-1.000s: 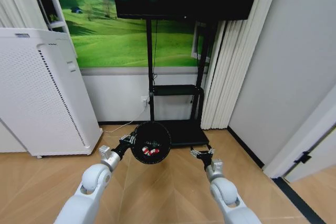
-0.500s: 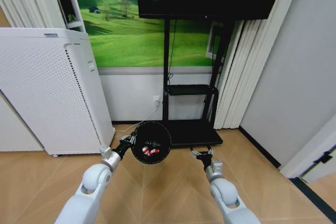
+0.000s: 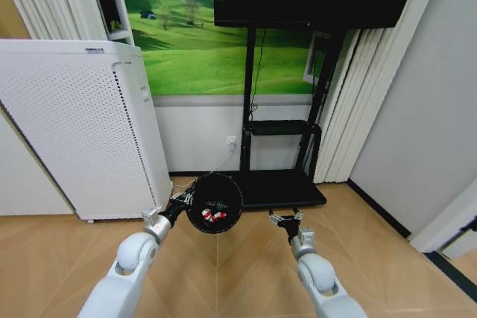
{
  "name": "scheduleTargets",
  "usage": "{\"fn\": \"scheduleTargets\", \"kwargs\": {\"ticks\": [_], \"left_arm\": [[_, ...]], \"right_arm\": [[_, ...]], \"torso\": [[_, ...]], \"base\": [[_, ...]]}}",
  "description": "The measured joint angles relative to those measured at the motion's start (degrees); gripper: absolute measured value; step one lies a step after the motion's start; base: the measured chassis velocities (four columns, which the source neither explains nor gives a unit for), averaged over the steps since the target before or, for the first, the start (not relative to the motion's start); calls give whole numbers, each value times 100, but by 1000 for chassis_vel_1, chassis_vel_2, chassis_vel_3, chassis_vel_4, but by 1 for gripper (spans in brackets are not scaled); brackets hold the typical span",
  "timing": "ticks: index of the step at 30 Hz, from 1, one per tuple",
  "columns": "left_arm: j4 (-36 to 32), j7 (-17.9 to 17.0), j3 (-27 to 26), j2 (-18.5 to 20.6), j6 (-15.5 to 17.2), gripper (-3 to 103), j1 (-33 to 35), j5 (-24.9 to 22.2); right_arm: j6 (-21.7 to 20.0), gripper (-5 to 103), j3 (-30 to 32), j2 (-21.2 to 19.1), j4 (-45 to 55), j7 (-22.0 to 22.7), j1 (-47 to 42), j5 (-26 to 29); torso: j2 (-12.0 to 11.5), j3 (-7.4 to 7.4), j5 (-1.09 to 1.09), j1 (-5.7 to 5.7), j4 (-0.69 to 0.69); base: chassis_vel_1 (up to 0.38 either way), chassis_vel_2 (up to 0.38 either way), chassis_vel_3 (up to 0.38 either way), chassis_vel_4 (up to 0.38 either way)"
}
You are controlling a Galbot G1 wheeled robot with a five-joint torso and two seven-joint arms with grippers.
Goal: Pick up the trash bin and place the garbage on the floor into it.
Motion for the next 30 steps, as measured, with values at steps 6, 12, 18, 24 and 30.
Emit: {"fn": "scheduleTargets", "kwargs": {"ticks": [6,12,18,24,30], "left_arm": [[66,27,14,-3,-5,6,-58,-5],[120,47,28,-8,-11,6,-83,-5],[136,55,33,-8,-14,6,-99,-6],[132,55,31,-10,-14,6,-78,-4],[106,56,27,-19,-17,6,-49,13]], "right_arm": [[-5,100,-2,20,-34,0,6,-10],[-12,100,-10,29,-51,-8,12,-40],[-13,100,-17,54,-53,-12,6,-54],[-7,100,-19,56,-53,-17,-20,-63],[62,100,-17,71,-50,-25,-45,-80]], "torso": [[0,0,1,0,-2],[0,0,0,0,-1],[0,0,1,0,0],[0,0,0,0,0],[0,0,0,0,-2]], "base": [[8,5,-8,-6],[0,0,0,0],[53,65,-52,-52],[60,48,-41,-40],[0,0,0,0]]}}
